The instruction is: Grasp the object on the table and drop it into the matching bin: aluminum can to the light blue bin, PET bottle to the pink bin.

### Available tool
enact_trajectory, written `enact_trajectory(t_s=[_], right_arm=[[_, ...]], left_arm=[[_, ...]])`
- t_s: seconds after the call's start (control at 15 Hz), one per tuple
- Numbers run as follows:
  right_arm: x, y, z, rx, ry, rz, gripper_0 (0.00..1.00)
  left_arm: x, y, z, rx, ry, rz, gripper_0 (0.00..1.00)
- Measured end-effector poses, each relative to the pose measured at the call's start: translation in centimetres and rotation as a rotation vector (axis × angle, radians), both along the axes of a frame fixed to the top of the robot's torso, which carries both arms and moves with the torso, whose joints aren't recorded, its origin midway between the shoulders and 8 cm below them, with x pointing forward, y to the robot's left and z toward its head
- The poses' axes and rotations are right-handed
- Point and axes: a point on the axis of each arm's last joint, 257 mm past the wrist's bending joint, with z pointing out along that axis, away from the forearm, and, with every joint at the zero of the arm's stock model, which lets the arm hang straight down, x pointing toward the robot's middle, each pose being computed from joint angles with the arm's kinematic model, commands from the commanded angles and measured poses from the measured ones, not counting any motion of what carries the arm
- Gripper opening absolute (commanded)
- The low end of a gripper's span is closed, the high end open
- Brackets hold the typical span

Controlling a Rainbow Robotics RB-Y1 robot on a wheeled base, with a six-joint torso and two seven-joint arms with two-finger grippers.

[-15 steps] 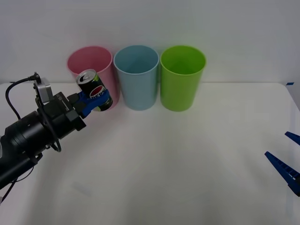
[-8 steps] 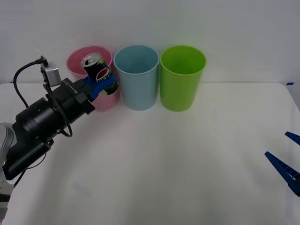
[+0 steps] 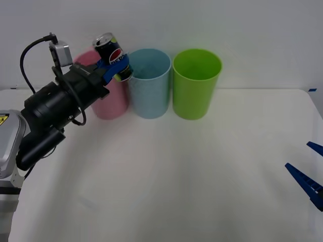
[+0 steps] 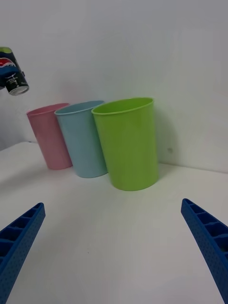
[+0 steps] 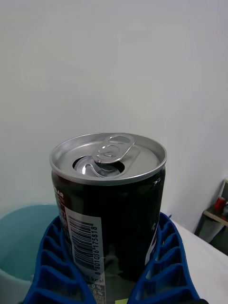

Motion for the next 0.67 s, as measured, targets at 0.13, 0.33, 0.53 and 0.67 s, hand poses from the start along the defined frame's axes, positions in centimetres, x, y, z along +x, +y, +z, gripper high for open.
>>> enact_trajectory(t_s=[0.13, 0.33, 0.53, 0.67], right_arm=[[0.0, 0.0, 0.0, 0.0, 0.0, 0.0, 1.0], [0.0, 0.0, 0.0, 0.0, 0.0, 0.0, 1.0], [0.0, 0.0, 0.0, 0.0, 0.0, 0.0, 1.0], [0.0, 0.0, 0.0, 0.0, 0.0, 0.0, 1.0]], left_arm=[[1.4, -0.1, 0.9, -0.003, 0.008, 0.019, 0.03], [4.4, -0.2, 1.1, 0.021, 0.011, 0.059, 0.03], [7.2, -0.4, 1.7, 0.066, 0.001, 0.096, 0.03], [8.8, -0.7, 2.1, 0.088, -0.003, 0.114, 0.03]])
